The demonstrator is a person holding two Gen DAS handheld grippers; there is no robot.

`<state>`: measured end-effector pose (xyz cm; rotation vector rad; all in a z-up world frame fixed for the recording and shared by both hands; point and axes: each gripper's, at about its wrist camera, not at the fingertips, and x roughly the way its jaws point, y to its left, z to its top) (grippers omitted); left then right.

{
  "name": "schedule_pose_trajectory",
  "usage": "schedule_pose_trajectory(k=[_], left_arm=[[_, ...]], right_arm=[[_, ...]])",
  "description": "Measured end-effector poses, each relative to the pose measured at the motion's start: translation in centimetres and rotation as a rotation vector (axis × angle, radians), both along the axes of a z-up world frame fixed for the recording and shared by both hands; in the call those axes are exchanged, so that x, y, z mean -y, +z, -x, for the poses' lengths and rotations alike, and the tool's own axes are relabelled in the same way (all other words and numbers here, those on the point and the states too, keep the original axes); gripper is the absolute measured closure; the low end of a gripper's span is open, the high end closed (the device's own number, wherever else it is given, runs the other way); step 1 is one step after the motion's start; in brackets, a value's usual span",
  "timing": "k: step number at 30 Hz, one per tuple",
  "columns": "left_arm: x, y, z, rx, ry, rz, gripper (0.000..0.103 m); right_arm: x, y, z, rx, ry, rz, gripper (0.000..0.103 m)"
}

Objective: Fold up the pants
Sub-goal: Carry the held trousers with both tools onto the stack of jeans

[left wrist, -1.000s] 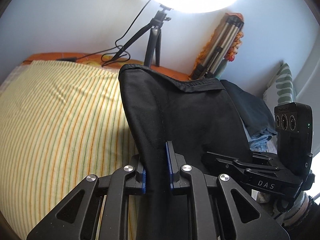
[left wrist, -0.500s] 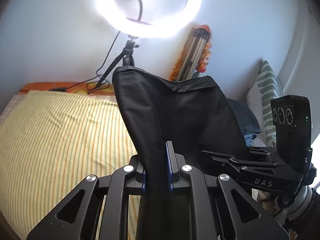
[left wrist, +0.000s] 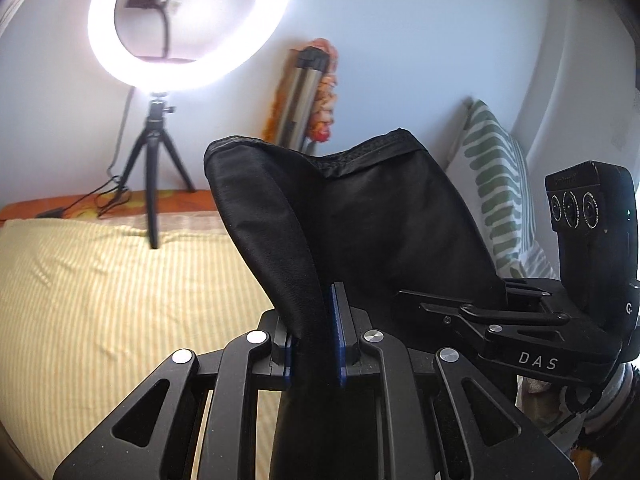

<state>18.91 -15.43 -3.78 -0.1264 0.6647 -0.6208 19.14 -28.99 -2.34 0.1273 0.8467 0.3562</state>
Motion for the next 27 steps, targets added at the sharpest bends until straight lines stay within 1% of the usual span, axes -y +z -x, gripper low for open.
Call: schedule_pose_trajectory(k=[8,15,19,23,25,27], left_arm=[[7.3,1.3,-1.8,0.026,-0.1,0.01,0.09],[13.6,2.9,-4.4,0.07,-0.153,0.009,0.09],[16.6,3.6,-6.9,0.053,-0.167,0.052,0.09],[19.2,3.6,-9.3,0.043,-0.179,0.082,0.09],[20.6,3.3,-10.7,0.021,-0.173,0.089,0.09],[22.0,2.7,-11.7,0.008,-0.166,0.077,0.09]], right_arm=[[7.1,1.4,0.1,0.023,-0.093,0.043,0.089],[13.2,2.9,-2.0,0.043,-0.159,0.082,0.089],[16.8,3.9,-4.4,0.055,-0.171,0.116,0.089],[19.5,4.2,-6.6,0.05,-0.189,0.112,0.089],[20.5,3.9,-7.3,0.039,-0.187,0.118,0.089],[22.2,3.2,-8.4,0.023,-0.18,0.116,0.089]])
